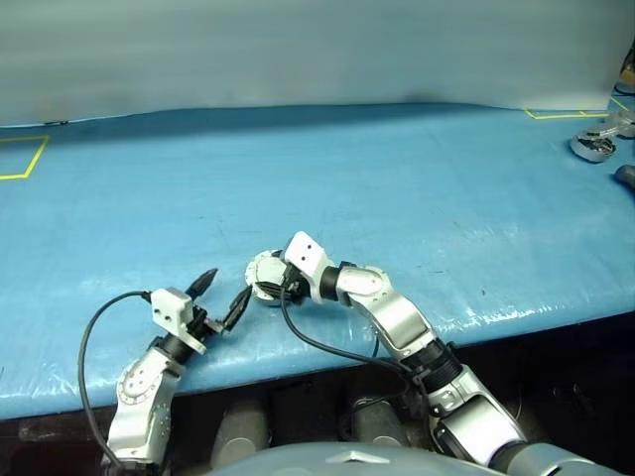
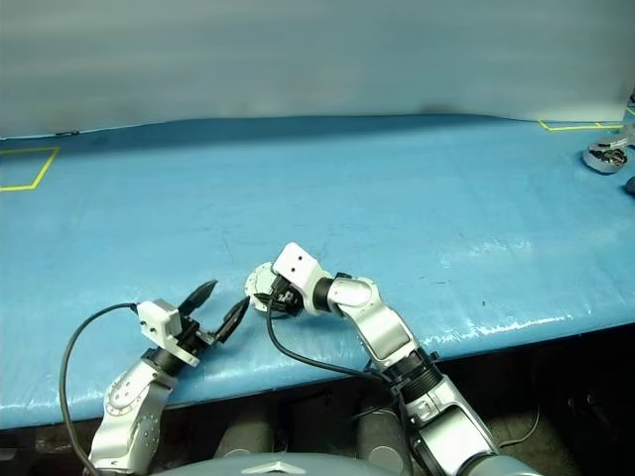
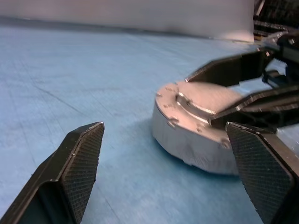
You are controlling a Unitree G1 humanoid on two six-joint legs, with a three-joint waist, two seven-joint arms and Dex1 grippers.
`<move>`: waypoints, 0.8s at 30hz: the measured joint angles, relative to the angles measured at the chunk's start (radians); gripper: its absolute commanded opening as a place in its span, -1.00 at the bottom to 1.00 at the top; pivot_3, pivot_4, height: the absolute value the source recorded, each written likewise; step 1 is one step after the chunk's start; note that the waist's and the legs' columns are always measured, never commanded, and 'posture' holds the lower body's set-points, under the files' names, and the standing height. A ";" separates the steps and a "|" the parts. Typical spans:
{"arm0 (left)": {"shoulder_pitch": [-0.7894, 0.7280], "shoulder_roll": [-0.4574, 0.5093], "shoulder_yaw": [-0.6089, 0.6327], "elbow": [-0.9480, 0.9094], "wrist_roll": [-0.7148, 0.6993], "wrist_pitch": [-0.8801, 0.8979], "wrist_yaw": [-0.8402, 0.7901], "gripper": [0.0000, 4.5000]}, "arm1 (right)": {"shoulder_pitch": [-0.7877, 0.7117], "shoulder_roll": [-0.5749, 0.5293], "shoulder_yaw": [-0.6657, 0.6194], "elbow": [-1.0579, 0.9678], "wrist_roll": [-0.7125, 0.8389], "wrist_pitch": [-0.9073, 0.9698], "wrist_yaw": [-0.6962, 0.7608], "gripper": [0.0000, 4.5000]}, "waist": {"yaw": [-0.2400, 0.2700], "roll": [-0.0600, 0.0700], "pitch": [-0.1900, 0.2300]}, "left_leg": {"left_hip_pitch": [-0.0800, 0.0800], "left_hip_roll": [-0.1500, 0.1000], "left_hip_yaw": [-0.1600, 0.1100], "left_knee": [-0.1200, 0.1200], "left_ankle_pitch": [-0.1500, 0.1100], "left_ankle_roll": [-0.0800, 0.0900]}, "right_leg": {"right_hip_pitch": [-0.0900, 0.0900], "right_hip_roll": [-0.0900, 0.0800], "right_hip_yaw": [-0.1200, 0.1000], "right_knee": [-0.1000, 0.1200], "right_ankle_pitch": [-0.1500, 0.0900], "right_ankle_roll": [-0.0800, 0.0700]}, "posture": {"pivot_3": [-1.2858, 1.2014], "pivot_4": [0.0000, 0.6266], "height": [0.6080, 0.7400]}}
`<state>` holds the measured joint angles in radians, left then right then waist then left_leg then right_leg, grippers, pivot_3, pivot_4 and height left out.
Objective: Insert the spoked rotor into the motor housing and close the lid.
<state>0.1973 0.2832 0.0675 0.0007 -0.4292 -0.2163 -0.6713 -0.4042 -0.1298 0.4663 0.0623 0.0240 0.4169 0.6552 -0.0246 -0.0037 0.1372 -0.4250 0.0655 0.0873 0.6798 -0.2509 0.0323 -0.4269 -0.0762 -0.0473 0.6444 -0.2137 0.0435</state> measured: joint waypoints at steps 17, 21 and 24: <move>-0.066 0.036 -0.038 0.075 0.110 -0.009 -0.072 -0.98 | 0.015 0.004 0.000 -0.015 -0.005 0.000 -0.010 0.35 | 0.000 0.000 0.000 | 0.000 -0.003 0.000 -0.002 0.000 0.000 | 0.000 0.000 0.000 0.000 -0.001 -0.001 | 0.03 -0.52 1.00; -0.094 0.037 -0.039 0.095 0.180 -0.030 -0.023 -0.98 | 0.020 0.003 0.000 -0.020 -0.010 0.001 -0.021 0.35 | 0.003 0.000 0.000 | 0.001 -0.003 0.000 -0.001 0.000 0.000 | 0.001 0.000 0.000 0.000 -0.001 -0.001 | 0.03 -0.52 1.00; -0.101 0.045 -0.042 0.105 0.212 -0.030 -0.006 -0.98 | 0.022 0.004 0.001 -0.024 -0.013 0.003 -0.025 0.35 | 0.003 0.000 -0.001 | 0.004 -0.002 0.000 -0.001 0.000 0.000 | 0.003 0.000 0.000 0.000 -0.001 -0.001 | 0.03 -0.52 1.00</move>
<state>0.0960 0.3286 0.0256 0.1057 -0.2167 -0.2464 -0.6775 -0.3820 -0.1256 0.4670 0.0381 0.0110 0.4201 0.6303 -0.0217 -0.0034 0.1362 -0.4215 0.0630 0.0871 0.6784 -0.2510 0.0319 -0.4241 -0.0766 -0.0473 0.6442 -0.2143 0.0429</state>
